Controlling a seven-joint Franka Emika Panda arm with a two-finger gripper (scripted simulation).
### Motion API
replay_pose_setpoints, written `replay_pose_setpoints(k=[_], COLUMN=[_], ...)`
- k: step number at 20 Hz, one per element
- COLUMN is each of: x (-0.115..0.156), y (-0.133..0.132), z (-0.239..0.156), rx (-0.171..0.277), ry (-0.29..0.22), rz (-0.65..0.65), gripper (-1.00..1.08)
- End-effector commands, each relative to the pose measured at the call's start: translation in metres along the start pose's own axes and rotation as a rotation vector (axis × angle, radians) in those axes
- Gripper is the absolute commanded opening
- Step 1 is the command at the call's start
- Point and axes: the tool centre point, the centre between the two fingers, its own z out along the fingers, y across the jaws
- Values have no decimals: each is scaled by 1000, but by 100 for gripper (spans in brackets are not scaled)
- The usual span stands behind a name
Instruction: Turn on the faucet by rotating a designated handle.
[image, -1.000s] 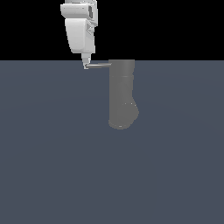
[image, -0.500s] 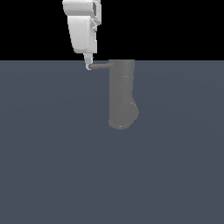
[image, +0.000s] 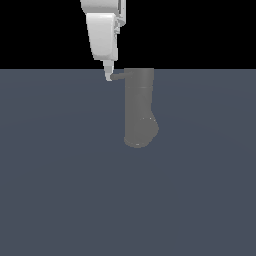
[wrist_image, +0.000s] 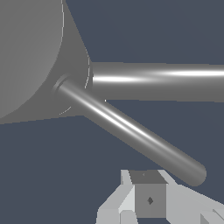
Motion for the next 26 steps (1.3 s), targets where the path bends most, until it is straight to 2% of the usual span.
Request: replay_pose_setpoints(k=[1, 9, 10, 11, 26], x=[19, 41, 41, 27, 123], y=[9, 30, 30, 26, 26], z=[0, -1, -1, 0, -1], rx=[-6, -8, -8, -4, -7], ry=[3, 2, 2, 4, 3], rz=[22, 24, 24, 4, 21], gripper=[-100, -100, -100, -100, -100])
